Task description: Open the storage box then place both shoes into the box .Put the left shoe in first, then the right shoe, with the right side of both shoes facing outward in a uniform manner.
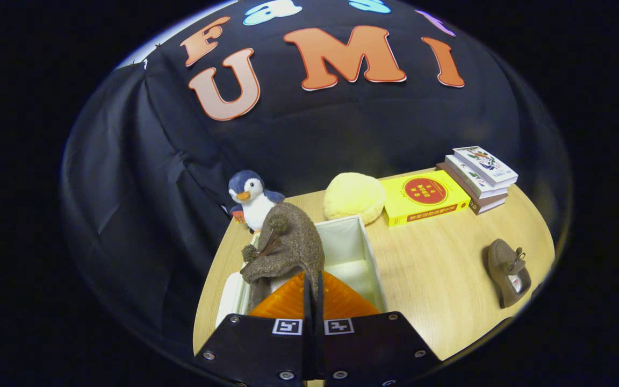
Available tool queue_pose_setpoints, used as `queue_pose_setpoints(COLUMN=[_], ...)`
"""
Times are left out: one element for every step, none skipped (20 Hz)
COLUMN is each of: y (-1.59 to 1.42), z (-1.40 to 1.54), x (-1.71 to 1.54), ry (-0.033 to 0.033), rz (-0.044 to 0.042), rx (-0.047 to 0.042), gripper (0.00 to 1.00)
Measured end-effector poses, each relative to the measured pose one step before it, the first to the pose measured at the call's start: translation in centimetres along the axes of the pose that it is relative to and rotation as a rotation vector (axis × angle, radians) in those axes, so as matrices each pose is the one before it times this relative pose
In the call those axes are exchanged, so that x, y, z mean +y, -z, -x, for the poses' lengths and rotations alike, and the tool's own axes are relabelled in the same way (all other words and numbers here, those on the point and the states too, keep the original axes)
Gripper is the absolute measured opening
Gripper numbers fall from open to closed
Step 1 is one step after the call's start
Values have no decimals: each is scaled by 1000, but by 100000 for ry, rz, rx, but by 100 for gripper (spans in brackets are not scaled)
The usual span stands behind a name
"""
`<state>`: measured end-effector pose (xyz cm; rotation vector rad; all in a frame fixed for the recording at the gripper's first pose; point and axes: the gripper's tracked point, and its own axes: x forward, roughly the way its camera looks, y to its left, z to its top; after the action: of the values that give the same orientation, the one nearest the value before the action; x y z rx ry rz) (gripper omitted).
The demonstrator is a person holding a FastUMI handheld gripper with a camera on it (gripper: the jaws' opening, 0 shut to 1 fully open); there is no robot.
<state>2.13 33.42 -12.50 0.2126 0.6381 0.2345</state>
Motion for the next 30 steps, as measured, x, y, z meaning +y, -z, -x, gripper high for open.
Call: queue_pose_setpoints(y=[667, 643, 679, 543, 663, 708, 693, 510, 476, 591, 461, 129, -149, -388, -231, -285, -185, -446, -510, -531, -591, -445, -346, -455, -465, -322, -329, -304, -179, -268], z=[-551, -454, -449, -338, -404, -391, -280, -331, -64, -53, -24, -2, 390, 211, 238, 444, 393, 491, 560, 599, 439, 548, 532, 517, 427, 430, 446, 428, 264, 246], x=[235, 289, 289, 289, 118, 322, 122, 64, 110, 53, 104, 191, 112, -299, -208, -273, -276, -427, -553, -564, -577, -838, -874, -1062, -1405, -1597, -1428, -1589, -1536, -1845], ry=[15, -12, 301, 286, 266, -235, -408, 352, -28, 271, -1200, -1718, -1229, -128, -418, 75, -107, 16, 253, 83, -47, 524, 353, 572, 1296, 1679, 1635, 1489, 1597, 1826], rz=[-174, -223, 54, 126, 57, -179, 15, 741, 812, 1082, 408, -100, -373, 154, 455, 838, 886, 949, 1161, 1272, 1130, 517, -116, -344, -376, -280, -516, -850, -866, -488], rx=[1306, 1439, 1308, 1178, 1285, 1619, 1703, 971, 1411, 1658, 1045, 404, -539, -1060, -951, -578, -732, -1393, -1770, -1905, -1901, -1395, -1562, -1313, -1180, -984, -690, -796, -541, -472], gripper=[1, 1, 1, 1, 1, 1, 1, 1, 3, 3, 3, 6, 12, 17, 28, 37, 55, 61, 72, 78, 88, 94, 99, 99, 99, 99, 99, 99, 99, 99])
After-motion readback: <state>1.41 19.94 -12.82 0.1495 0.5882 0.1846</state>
